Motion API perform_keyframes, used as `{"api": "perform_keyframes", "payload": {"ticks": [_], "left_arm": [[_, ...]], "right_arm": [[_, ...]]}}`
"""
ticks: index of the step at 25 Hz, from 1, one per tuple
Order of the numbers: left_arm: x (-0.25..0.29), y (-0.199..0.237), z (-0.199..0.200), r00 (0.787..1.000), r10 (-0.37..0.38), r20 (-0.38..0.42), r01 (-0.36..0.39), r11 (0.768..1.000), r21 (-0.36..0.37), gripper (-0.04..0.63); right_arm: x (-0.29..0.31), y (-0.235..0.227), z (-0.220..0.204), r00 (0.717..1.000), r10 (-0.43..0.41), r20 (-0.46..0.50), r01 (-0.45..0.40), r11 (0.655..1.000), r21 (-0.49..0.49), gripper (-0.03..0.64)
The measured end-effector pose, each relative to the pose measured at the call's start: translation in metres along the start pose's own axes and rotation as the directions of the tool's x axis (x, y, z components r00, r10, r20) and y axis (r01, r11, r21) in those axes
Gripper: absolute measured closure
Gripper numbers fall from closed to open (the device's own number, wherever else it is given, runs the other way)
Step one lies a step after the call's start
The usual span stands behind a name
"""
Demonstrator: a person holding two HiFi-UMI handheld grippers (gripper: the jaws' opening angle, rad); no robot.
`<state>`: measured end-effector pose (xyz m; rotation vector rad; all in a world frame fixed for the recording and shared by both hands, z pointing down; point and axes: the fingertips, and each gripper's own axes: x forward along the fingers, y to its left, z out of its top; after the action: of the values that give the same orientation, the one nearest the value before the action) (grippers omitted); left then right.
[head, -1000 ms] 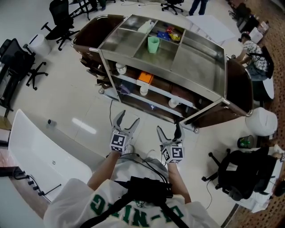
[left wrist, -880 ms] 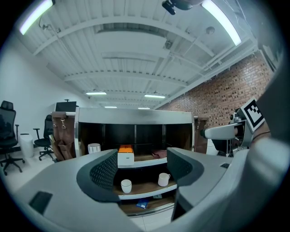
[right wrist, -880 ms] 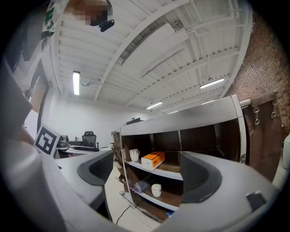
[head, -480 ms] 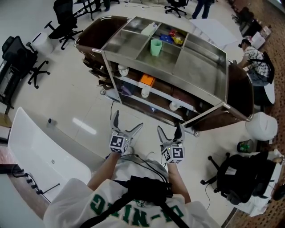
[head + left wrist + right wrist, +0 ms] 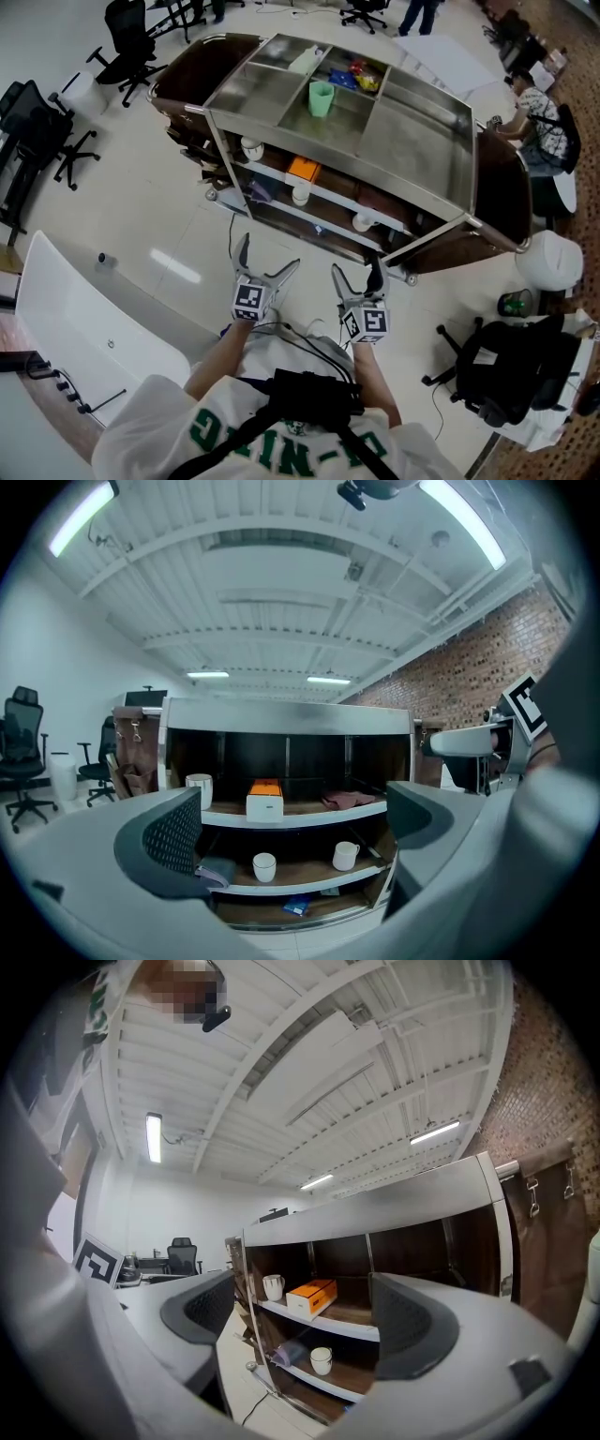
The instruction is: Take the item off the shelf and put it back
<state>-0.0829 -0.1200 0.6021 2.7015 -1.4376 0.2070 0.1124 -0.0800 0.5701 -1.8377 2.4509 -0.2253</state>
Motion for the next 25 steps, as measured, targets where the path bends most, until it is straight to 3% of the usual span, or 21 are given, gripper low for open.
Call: {"api": "perform_keyframes", "payload": {"ticks": [18, 25], "left_arm": [[0.112, 0.023, -0.051, 0.994, -0.028, -0.104, 0.024, 0.999, -0.041, -0.006], [0.167, 0.04, -0.069, 0.99, -0.015, -0.14, 0.012, 1.0, -0.022, -0.006]], "right_arm": [[0.016, -0.019, -0.002, 0.999, -0.042, -0.032, 0.041, 0.999, -0.007, 0.144], [0.024, -0.022, 0.003, 0.998, -0.059, -0.034, 0.058, 0.998, -0.02, 0.144]]}}
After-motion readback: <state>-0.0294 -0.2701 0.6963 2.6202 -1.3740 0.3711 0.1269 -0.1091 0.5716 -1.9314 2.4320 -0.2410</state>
